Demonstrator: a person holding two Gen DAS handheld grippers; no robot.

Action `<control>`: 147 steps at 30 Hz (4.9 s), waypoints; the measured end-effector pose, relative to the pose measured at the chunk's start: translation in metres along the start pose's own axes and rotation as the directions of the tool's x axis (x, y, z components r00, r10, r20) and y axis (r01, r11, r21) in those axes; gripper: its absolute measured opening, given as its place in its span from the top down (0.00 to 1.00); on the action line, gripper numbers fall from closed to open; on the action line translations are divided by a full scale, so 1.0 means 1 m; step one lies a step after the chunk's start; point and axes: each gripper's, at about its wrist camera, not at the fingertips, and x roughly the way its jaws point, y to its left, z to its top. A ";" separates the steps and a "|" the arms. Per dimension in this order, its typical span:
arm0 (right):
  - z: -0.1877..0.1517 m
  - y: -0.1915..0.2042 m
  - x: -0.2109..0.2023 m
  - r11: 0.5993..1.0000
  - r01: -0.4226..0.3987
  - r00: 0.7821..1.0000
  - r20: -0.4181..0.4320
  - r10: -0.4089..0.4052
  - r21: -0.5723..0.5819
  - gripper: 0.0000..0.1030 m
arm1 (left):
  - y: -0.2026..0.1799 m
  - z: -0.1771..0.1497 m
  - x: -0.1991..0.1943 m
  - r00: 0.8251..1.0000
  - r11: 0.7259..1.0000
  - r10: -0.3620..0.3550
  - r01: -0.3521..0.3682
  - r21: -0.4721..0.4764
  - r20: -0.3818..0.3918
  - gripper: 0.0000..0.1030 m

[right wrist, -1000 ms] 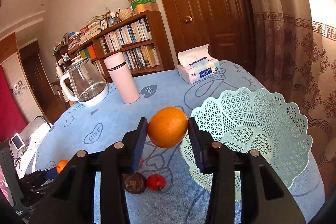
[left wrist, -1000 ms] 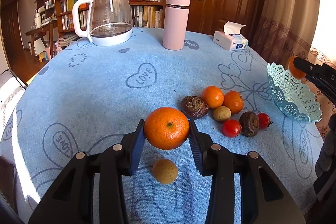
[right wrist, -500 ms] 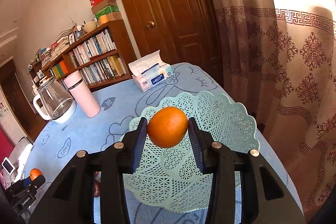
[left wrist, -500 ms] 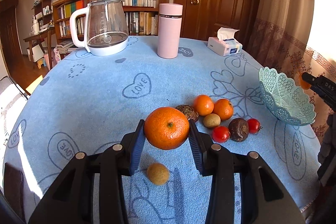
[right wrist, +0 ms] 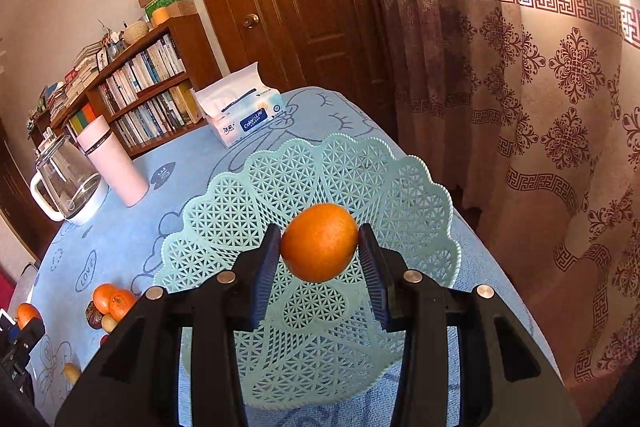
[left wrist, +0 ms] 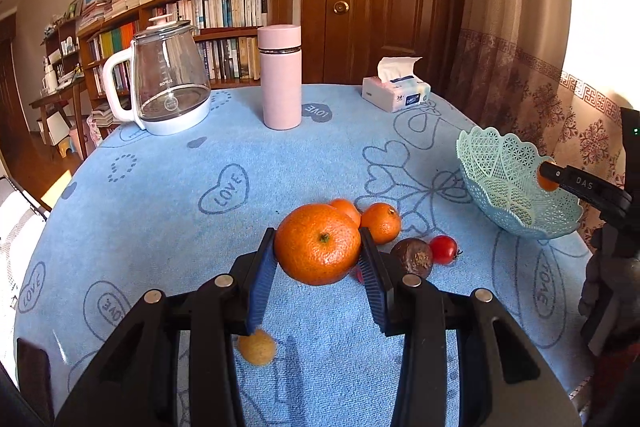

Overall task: Organize fruits
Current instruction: 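Carry the orange into the green basket and open the right tool while the left holds its orange, then lower the large orange into the green basket and open the left tool, then withdraw the left tool from the basket back toward the fruit pile, then grasp the dark brown round fruit with the left tool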

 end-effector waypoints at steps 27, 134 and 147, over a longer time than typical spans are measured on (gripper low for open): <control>0.006 -0.025 -0.025 0.987 0.046 0.982 0.175 -0.073 0.155 0.30 | -0.130 0.044 0.051 0.944 0.931 -0.315 0.328 0.162 -0.100 0.60; -0.043 0.108 -0.042 0.907 -0.298 0.944 0.050 0.326 -0.296 0.03 | 0.053 0.019 0.047 0.999 0.989 0.046 -0.046 -0.144 -0.005 0.05; -0.055 0.120 -0.031 0.880 -0.330 0.939 -0.026 0.342 -0.341 0.03 | 0.042 0.001 0.083 0.987 0.995 -0.084 0.075 -0.065 -0.136 0.28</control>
